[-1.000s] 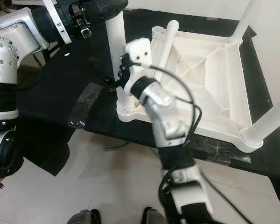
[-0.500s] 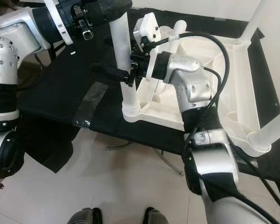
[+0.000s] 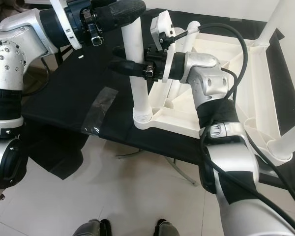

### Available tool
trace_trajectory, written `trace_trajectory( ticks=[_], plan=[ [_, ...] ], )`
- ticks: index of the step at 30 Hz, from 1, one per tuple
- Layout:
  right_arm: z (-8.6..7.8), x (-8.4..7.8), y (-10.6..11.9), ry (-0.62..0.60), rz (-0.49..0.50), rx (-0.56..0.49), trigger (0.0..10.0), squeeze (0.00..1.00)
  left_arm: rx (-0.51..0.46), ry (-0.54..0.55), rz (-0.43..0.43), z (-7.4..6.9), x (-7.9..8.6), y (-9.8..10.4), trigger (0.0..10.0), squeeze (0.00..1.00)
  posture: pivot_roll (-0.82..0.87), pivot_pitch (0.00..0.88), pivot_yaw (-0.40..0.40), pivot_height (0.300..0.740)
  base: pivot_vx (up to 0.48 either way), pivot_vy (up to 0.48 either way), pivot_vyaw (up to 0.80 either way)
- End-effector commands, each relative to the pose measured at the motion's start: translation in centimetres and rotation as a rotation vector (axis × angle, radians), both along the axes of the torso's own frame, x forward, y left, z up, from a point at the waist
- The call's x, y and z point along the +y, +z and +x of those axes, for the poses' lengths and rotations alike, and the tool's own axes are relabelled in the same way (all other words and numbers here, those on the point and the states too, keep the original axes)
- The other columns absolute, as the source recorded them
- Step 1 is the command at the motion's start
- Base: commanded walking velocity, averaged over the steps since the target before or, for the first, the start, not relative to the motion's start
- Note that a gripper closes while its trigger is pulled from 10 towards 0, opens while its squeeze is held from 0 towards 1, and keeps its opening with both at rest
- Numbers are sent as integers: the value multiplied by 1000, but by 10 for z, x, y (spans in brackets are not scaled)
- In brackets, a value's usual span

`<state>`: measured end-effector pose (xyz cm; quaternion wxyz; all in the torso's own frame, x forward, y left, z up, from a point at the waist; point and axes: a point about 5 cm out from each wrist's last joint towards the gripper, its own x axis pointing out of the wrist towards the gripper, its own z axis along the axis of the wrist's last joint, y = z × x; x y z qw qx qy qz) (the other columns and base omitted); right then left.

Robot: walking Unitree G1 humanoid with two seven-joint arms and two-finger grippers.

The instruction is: Building children table

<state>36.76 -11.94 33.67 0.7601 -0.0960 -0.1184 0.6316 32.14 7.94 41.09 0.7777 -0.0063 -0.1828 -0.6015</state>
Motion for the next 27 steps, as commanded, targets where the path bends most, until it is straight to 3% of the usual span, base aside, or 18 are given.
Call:
trace_trajectory(
  ticks=[1,2,3,4,5,11,12,13,14,27],
  plan=[
    [0,11,-6,33,-8,21,0,0,6,-110,30,-5,-17,-5,0,0,9,174,77,740,0,0,0],
    [0,11,-6,33,-8,21,0,0,6,-110,30,-5,-17,-5,0,0,9,174,77,740,0,0,0],
    [1,10,-7,14,6,24,0,0,-4,-90,22,-3,-17,-5,3961,471,7,172,80,740,0,0,0],
    [1,10,-7,14,6,24,0,0,-4,-90,22,-3,-17,-5,3961,471,7,172,80,740,0,0,0],
    [2,8,-8,-7,23,28,0,0,-13,-73,17,-1,-17,-4,10000,1000,6,172,82,740,0,0,0],
    [6,1,-17,-92,96,66,0,0,-12,-2,-21,7,-12,4,10000,1000,7,171,87,740,0,0,0],
    [6,-2,-21,-112,111,81,0,0,-15,10,-27,7,-8,6,10000,655,9,171,91,740,0,0,0],
    [6,-3,-25,-125,120,91,0,0,-17,17,-31,8,-6,8,10000,655,9,171,91,740,0,0,0],
    [6,-5,-28,-144,129,102,0,0,-21,23,-32,8,-3,9,10000,0,9,172,94,740,0,0,0],
    [13,-9,-39,-332,147,160,0,0,-22,40,-37,9,7,9,10000,0,3,176,91,740,0,0,0]
  ],
)
